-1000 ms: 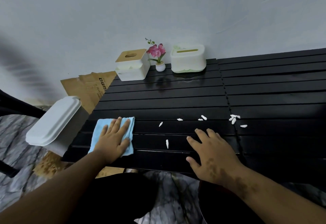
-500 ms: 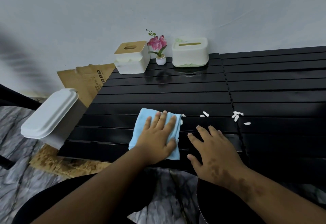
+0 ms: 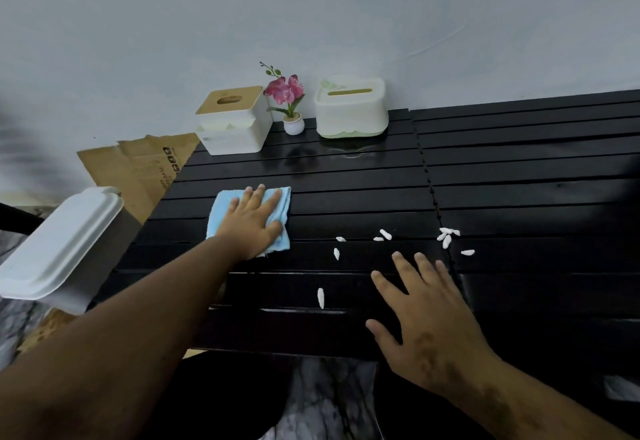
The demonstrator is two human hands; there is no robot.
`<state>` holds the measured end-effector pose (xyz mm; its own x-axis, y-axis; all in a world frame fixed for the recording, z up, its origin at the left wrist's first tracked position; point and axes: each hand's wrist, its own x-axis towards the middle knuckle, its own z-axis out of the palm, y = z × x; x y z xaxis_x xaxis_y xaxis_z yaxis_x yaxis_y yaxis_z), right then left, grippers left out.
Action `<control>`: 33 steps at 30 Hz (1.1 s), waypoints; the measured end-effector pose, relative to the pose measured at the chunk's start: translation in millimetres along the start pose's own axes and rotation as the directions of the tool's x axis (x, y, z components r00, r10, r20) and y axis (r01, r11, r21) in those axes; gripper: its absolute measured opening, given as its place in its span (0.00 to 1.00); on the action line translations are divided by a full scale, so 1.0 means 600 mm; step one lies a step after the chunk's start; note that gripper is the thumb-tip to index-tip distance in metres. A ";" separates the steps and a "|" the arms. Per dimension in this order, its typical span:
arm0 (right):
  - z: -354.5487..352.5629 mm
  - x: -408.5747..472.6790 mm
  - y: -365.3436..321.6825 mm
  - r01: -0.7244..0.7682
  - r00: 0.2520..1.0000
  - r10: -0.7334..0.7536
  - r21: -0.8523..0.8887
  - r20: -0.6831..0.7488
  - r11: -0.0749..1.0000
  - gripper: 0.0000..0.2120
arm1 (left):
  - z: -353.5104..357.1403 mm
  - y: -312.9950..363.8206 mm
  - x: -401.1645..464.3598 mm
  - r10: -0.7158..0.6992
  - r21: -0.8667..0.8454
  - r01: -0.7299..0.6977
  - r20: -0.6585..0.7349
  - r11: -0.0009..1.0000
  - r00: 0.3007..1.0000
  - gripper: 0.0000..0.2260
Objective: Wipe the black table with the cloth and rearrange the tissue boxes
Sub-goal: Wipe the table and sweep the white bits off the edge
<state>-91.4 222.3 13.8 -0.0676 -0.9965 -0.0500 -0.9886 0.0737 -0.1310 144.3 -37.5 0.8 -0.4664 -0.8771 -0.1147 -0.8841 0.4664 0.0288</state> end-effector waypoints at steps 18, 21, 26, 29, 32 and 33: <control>0.004 -0.009 0.013 -0.055 0.998 0.055 -0.043 -0.010 0.998 0.31 | -0.008 0.099 0.073 0.640 0.103 -0.641 0.042 0.761 0.767 0.31; 0.003 -0.012 0.016 -0.056 0.998 0.055 -0.023 -0.019 0.998 0.31 | -0.015 0.045 0.090 0.415 0.075 -0.415 0.019 0.907 0.910 0.34; 0.007 -0.015 0.016 -0.052 0.998 0.052 -0.011 -0.021 0.999 0.31 | -0.010 0.033 0.054 0.278 0.033 -0.278 0.014 0.960 0.961 0.34; 0.008 -0.016 0.017 -0.048 0.999 0.048 0.002 -0.015 0.999 0.31 | 0.000 0.043 0.008 0.367 0.038 -0.366 0.002 0.930 0.930 0.30; 0.004 -0.016 0.016 -0.050 0.999 0.050 0.005 0.016 0.999 0.31 | 0.008 0.056 -0.054 0.447 0.043 -0.447 0.000 0.894 0.895 0.29; 0.000 -0.016 0.014 -0.052 0.998 0.052 0.006 0.034 0.999 0.32 | 0.011 0.063 -0.075 0.460 0.039 -0.460 -0.002 0.887 0.888 0.29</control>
<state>-99.3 232.4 12.9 -0.1143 -0.9894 -0.0901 -0.9830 0.1258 -0.1341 132.1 20.6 0.6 -0.8211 -0.5641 -0.0865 -0.5687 0.8216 0.0397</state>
